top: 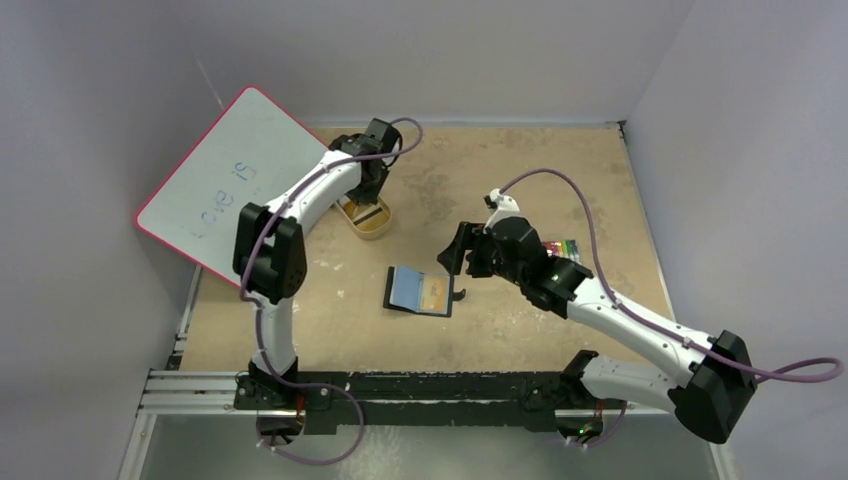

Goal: Put the credit cards into the card holder
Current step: Pick up the credit card from the storage box.

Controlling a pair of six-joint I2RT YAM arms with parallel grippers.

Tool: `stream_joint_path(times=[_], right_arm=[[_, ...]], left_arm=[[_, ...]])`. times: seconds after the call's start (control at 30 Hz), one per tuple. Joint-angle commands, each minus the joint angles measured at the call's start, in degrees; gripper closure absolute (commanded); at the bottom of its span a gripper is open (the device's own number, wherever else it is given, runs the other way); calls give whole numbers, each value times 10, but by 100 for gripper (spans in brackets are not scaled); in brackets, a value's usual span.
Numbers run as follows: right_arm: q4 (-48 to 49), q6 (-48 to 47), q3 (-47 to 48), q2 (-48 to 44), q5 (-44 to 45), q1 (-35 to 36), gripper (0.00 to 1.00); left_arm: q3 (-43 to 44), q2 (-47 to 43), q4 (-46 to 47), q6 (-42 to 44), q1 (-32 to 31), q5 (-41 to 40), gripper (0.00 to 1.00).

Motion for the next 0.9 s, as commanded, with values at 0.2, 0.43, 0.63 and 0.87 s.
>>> stream_joint_path(times=[0.2,0.43,0.63,0.87], right_arm=[[102,24,-35,-61,-4,3,26],[139,17,-2,-50,-99,-33,28],[258,54,-34,-70,-230,-90,45],[323,92,-39,-71,-267,-92,61]], left_arm=[[-160,-225,88,-124,6,251,100],[-304,-376,243,-223,8,450,100],[-434,-463,477,-382,8,620,100],[-533,-506,655,-527,8,675,100]])
